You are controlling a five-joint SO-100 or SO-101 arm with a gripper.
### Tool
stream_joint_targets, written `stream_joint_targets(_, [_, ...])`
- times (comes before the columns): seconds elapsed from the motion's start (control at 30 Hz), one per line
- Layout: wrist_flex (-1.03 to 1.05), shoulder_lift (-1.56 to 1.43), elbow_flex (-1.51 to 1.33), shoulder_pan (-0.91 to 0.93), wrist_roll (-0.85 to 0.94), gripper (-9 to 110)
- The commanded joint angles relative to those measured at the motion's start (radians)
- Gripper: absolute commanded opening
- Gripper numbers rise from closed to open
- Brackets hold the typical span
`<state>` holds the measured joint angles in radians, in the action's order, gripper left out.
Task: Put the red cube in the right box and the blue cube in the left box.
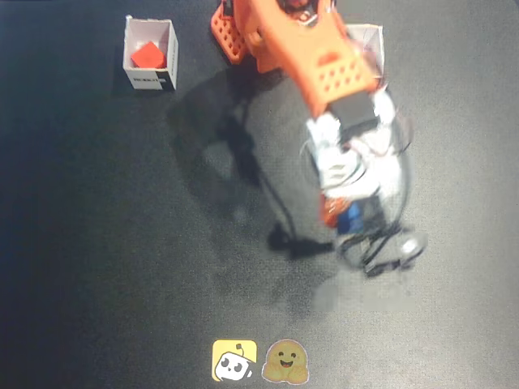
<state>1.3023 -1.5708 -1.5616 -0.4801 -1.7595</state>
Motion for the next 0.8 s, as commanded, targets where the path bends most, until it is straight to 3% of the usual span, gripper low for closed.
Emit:
stream_joint_targets(0.0, [0.008,-0.121,-0.029,-0.078,-0.012,11])
stream_joint_targets(0.4, [0.063,-0.206,-0.103,-0.371,-0.058,11])
stream_joint_targets(0.77, [0.13,-0.215,-0.132,-0.482,-0.014,11])
